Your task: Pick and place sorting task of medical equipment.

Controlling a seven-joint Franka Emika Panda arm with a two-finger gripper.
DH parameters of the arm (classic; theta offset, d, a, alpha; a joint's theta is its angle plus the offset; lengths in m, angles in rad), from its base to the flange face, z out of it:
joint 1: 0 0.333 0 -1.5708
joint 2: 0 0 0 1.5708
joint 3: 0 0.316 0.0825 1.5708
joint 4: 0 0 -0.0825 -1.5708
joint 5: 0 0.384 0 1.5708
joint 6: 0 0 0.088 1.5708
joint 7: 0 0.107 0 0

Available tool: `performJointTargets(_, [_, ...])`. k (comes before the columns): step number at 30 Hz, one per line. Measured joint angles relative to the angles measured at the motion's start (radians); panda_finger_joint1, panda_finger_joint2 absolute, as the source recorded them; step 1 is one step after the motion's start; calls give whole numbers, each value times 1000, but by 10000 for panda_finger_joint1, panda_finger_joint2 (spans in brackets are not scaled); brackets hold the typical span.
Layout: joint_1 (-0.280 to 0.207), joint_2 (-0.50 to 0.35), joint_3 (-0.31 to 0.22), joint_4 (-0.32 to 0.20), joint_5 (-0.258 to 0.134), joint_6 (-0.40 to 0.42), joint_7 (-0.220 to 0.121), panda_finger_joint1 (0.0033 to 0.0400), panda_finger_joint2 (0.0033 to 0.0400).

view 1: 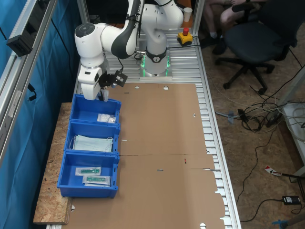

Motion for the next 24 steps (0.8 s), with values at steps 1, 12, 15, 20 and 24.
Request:
performJointTargets(1, [0,3,-3,2,0,-1,1,61,61])
performJointTargets(12, [0,17,-18,10,0,-12,2,61,61])
performJointTargets(15, [0,19,-19,10,0,-13,3,61,61])
performJointTargets(20, [0,20,-20,10,0,-14,3,61,61])
performJointTargets(24, [0,21,-20,10,0,-15,3,61,61])
